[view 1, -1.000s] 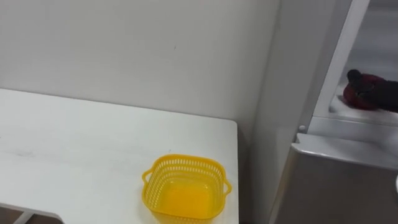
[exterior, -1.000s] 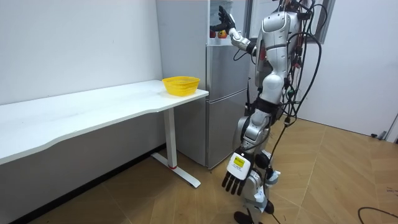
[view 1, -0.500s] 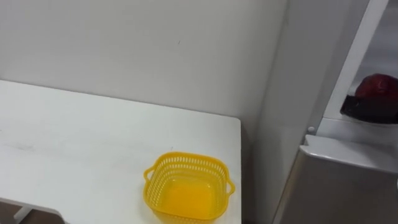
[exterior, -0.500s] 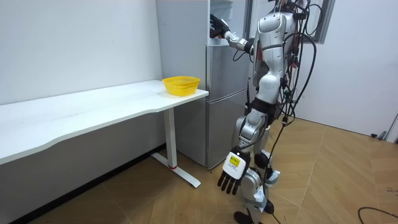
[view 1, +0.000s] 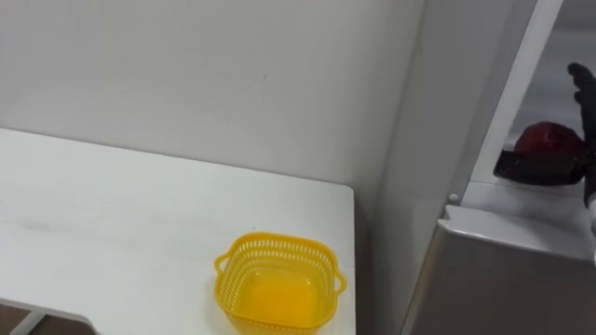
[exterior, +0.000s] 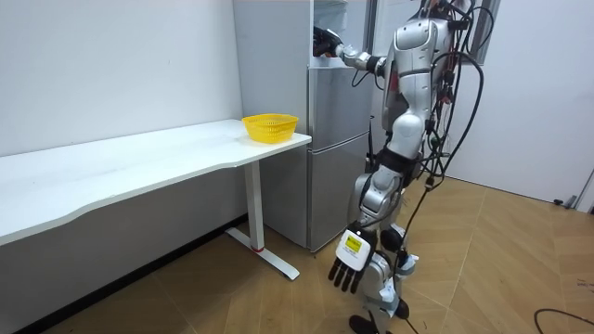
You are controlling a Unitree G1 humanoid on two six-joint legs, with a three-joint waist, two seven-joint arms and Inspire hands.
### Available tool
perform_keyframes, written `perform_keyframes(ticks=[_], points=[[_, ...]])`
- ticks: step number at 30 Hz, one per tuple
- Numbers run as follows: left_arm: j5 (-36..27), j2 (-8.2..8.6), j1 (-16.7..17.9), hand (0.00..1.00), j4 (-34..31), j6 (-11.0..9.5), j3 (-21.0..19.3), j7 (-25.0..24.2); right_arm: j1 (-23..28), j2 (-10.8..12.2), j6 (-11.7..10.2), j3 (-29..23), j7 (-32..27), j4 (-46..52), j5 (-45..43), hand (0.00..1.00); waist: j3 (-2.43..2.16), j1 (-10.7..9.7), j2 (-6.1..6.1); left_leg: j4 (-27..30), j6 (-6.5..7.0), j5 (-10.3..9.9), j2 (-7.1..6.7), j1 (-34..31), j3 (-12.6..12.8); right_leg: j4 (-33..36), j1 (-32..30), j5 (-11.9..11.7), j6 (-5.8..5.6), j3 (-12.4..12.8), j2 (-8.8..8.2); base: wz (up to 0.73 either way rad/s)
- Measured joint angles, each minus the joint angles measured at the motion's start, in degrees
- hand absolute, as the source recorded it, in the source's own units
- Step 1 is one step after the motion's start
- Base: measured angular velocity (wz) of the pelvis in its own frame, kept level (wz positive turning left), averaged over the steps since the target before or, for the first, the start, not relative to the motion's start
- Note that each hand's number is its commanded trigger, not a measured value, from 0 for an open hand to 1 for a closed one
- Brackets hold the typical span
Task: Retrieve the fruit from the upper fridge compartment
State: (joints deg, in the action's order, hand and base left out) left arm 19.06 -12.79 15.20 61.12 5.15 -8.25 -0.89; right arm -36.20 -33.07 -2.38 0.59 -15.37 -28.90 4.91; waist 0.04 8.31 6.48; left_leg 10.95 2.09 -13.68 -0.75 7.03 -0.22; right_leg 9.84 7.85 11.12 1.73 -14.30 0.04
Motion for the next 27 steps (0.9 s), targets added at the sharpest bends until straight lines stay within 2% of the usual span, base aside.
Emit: perform_keyframes(ticks=[3, 5, 8, 12, 13, 14, 15, 16, 20, 24, 27], points=[[0.1, -0.01, 0.1, 0.00, 0.0, 0.8, 0.0, -0.7, -1.2, -0.3, 0.3, 0.2, 1.9, -1.9, 0.4, 0.00, -0.17, -0.2, 0.08, 0.5, -0.04, 0.0, 0.02, 0.0, 0.0, 0.0, 0.0, 0.0, 0.06, -0.2, 0.01, 0.00], [0.2, -0.01, 0.1, 0.00, 0.0, 0.8, 0.0, -1.0, -2.0, -0.5, 1.1, 0.1, 3.0, -2.6, 0.6, 0.00, -0.18, -0.3, 0.07, 0.7, -0.04, 0.0, 0.03, -0.1, -0.1, 0.0, 0.0, -0.1, 0.10, -0.3, -0.02, 0.00], [0.2, -0.01, -0.1, 0.00, 0.0, 0.9, -0.1, -1.0, -2.3, -1.2, 1.3, 0.1, 4.6, -3.8, 2.1, 0.00, -0.34, -0.3, 0.14, 0.8, -0.04, 0.0, 0.04, -0.1, -0.3, 0.0, 0.1, -0.1, 0.11, -0.7, -0.13, 0.03], [0.3, 0.01, -0.4, 0.00, 0.0, 2.5, -0.1, -1.0, -4.0, -1.7, 2.2, 0.2, 7.6, -6.6, 2.2, 0.00, -0.42, -0.4, 0.12, 0.8, -0.04, 0.0, 0.05, 0.5, -0.2, 0.0, 0.5, -0.1, 0.11, -0.7, -0.48, 0.00], [0.3, 0.02, -0.4, 0.00, 0.0, 2.7, -0.1, -1.1, -4.1, -1.8, 2.6, 0.2, 8.1, -7.0, 2.3, 0.16, -0.50, -0.4, 0.13, 0.7, -0.04, 0.0, 0.05, 0.5, -0.2, 0.0, 0.5, -0.1, 0.11, -0.7, -0.48, 0.00], [0.3, 0.02, -0.4, 0.00, 0.0, 3.3, -0.1, -1.1, -4.3, -1.9, 3.2, 0.3, 9.1, -7.8, 2.3, 0.65, -0.56, -0.3, 0.16, 0.7, -0.04, 0.0, 0.05, 0.6, -0.2, 0.0, 0.7, -0.1, 0.11, -0.8, -0.50, 0.00], [0.3, 0.01, -0.3, 0.00, 0.0, 3.7, -0.2, -1.1, -4.6, -1.9, 3.5, 0.2, 10.1, -8.8, 2.6, 0.85, -0.61, -0.4, 0.23, 0.7, -0.03, 0.0, 0.05, 0.6, -0.2, 0.0, 0.9, -0.1, 0.10, -0.8, -0.51, 0.00], [0.3, 0.01, -0.4, 0.00, 0.0, 3.8, -0.2, -1.2, -4.8, -2.0, 3.7, 0.2, 10.7, -9.3, 3.0, 1.00, -0.62, -0.4, 0.25, 0.7, -0.03, 0.0, 0.04, 0.7, -0.2, 0.0, 0.9, -0.1, 0.10, -0.8, -0.52, 0.00], [0.2, -0.02, -0.5, 0.00, -0.1, 4.6, -0.2, -2.1, -6.6, -2.0, 3.8, 0.3, 14.2, -13.2, 4.5, 1.00, -0.61, -0.5, 0.40, 0.7, -0.04, 0.0, 0.05, 0.8, -0.3, 0.0, 1.1, -0.1, 0.11, -1.1, -0.57, 0.02], [0.2, -0.02, -0.4, 0.00, -0.1, 4.8, 0.0, -2.1, -8.5, -2.0, 5.0, 0.3, 16.9, -15.9, 5.0, 1.00, -0.43, -0.7, 0.67, 0.8, -0.05, 0.0, 0.08, 0.9, -0.3, 0.1, 1.2, -0.1, 0.12, -1.1, -0.56, 0.00], [0.2, -0.02, -0.6, 0.00, -0.1, 4.8, 0.1, -2.1, -8.8, -2.2, 5.0, 0.3, 16.8, -16.6, 5.0, 1.00, -0.28, -0.7, 0.89, 0.8, -0.05, 0.0, 0.07, 0.9, -0.3, 0.1, 1.2, -0.1, 0.12, -1.1, -0.55, 0.00]])
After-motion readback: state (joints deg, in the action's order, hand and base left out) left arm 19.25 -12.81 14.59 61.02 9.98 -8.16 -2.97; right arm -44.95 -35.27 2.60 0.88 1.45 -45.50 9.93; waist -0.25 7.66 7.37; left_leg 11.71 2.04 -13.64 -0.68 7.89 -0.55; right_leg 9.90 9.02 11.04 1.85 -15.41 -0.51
